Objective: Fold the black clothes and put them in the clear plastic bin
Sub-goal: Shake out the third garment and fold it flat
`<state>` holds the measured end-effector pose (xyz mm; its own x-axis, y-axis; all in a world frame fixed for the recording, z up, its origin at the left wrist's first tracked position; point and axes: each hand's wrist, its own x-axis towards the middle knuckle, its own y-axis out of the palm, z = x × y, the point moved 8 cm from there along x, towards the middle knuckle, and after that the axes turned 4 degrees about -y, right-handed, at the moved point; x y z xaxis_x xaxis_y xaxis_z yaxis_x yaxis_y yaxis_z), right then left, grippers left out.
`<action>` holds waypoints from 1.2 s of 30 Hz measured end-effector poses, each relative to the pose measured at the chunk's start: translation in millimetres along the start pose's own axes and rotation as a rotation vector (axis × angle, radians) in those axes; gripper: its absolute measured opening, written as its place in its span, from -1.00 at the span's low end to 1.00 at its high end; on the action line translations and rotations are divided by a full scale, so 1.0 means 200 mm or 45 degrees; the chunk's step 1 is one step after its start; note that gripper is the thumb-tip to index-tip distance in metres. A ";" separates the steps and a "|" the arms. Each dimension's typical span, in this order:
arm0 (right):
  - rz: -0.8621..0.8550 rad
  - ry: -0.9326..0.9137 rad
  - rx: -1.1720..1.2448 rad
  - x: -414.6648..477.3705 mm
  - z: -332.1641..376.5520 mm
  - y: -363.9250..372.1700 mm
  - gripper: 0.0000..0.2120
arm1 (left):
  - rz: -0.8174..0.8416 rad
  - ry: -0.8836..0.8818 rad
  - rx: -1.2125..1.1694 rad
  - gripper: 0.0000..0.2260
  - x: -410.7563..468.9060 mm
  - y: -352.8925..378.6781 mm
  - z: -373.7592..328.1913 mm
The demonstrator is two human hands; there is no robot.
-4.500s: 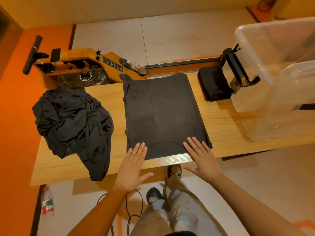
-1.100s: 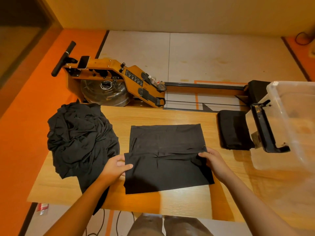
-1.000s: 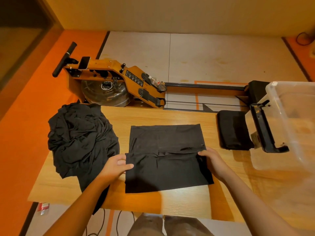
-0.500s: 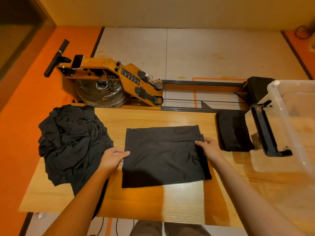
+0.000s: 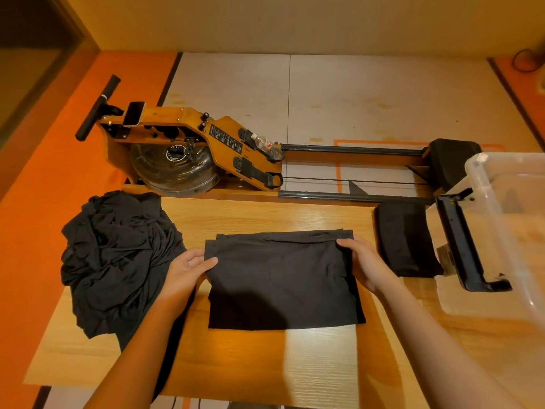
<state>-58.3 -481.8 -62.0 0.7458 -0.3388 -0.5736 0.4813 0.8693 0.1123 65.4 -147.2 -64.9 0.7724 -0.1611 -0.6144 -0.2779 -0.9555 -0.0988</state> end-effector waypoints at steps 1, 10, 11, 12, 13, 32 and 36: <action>-0.051 0.014 -0.050 0.02 0.00 -0.01 -0.84 | -0.034 -0.049 0.013 -0.90 0.02 0.01 0.01; -0.056 0.094 -0.083 0.09 0.00 0.03 -0.82 | -0.193 -0.210 0.081 -0.79 0.14 0.01 0.07; -0.048 0.103 -0.070 0.10 0.00 0.03 -0.83 | -0.177 -0.222 0.070 -0.74 0.14 0.02 0.06; -0.040 0.110 -0.048 0.10 0.01 0.03 -0.86 | -0.156 -0.236 0.057 -0.71 0.14 0.03 0.06; -0.028 0.121 -0.025 0.09 0.02 0.04 -0.87 | -0.127 -0.234 0.034 -0.71 0.14 0.05 0.05; -0.215 -0.073 -0.184 0.25 0.06 -0.02 -0.81 | -0.265 0.124 0.007 -0.67 0.20 0.04 -0.06; -0.310 -0.138 -0.273 0.26 0.08 -0.04 -0.78 | -0.300 0.121 0.188 -0.66 0.22 0.02 -0.05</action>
<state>-15.4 -513.1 -79.5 0.6711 -0.5722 -0.4714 0.5521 0.8101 -0.1974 104.9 -160.8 -84.7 0.8734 0.0318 -0.4860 -0.1595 -0.9242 -0.3471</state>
